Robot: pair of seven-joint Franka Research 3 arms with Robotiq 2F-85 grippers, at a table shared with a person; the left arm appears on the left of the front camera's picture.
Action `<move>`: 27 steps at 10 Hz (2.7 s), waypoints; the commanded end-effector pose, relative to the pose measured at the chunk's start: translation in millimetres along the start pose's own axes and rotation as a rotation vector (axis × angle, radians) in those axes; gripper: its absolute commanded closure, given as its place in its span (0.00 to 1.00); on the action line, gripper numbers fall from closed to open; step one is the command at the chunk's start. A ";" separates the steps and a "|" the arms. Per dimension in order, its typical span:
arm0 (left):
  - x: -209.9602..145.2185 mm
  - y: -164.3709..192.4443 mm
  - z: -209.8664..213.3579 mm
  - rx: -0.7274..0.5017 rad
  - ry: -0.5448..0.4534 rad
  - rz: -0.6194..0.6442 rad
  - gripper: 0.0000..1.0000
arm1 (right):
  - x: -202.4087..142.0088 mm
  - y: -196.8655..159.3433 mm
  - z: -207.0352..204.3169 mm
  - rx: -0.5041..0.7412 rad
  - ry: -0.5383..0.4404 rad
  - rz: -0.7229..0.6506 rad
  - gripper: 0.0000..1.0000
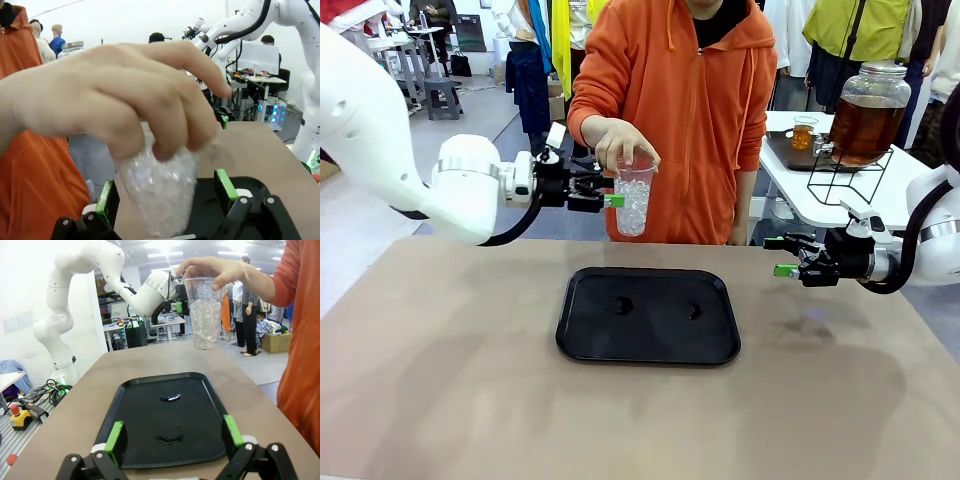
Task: Pour the drink into the iced cup.
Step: Open the gripper to release the iced cup you were holding.
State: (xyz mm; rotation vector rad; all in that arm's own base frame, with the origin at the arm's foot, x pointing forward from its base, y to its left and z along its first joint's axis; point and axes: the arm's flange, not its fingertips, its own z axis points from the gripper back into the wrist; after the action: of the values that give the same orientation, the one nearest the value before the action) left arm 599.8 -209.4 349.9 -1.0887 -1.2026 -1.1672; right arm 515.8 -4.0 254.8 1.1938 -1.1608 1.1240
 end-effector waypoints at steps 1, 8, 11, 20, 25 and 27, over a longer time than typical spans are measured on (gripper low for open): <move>-9.8 -27.5 32.1 -0.017 -0.001 -0.024 0.00 | 3.5 -0.8 -1.5 -0.001 -0.004 -0.003 0.00; -73.9 -94.0 145.1 0.007 -0.058 -0.042 0.00 | 3.5 -0.8 -1.5 -0.001 -0.004 -0.003 0.00; -91.6 -101.2 160.8 0.027 -0.025 0.003 0.00 | 3.5 -0.8 -1.5 -0.001 -0.004 -0.003 0.00; -86.8 -96.0 154.8 0.024 -0.045 0.001 0.00 | 3.5 -0.8 -1.5 -0.001 -0.004 -0.003 0.00; -86.8 -96.0 154.8 0.024 -0.045 0.001 0.00 | 3.5 -0.8 -1.5 -0.001 -0.004 -0.003 0.00; -86.8 -96.0 154.8 0.024 -0.045 0.001 0.00 | 3.5 -0.8 -1.5 -0.001 -0.004 -0.003 0.00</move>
State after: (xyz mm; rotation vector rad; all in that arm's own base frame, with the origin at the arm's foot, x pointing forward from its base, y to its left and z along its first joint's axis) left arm 488.9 -58.3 272.0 -1.1008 -1.2431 -1.1291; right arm 515.8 -4.0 254.7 1.1939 -1.1606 1.1239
